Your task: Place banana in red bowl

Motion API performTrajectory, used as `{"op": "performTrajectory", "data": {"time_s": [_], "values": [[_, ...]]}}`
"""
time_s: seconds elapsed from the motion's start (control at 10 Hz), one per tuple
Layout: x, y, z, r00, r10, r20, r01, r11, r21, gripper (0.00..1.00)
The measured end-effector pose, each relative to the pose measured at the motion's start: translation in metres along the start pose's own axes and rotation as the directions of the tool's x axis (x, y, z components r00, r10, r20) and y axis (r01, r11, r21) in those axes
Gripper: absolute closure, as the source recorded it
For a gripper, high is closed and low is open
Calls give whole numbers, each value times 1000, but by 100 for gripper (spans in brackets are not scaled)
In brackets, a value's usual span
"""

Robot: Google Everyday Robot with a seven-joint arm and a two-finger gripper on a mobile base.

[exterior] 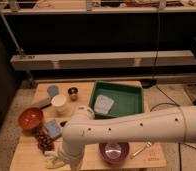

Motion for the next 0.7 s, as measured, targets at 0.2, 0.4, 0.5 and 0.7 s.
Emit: {"op": "performTrajectory", "data": {"time_s": [0.2,0.4,0.5,0.7], "values": [[15,-10,-5,1000,-1,5,1,1000,-8,35],[34,-19,-16,1000,-11,25,11,1000,-8,35],[40,-22,-20,999,-15,35,15,1000,-3,35],[51,-23,-23,998,-20,57,20,1000,5,35]]}}
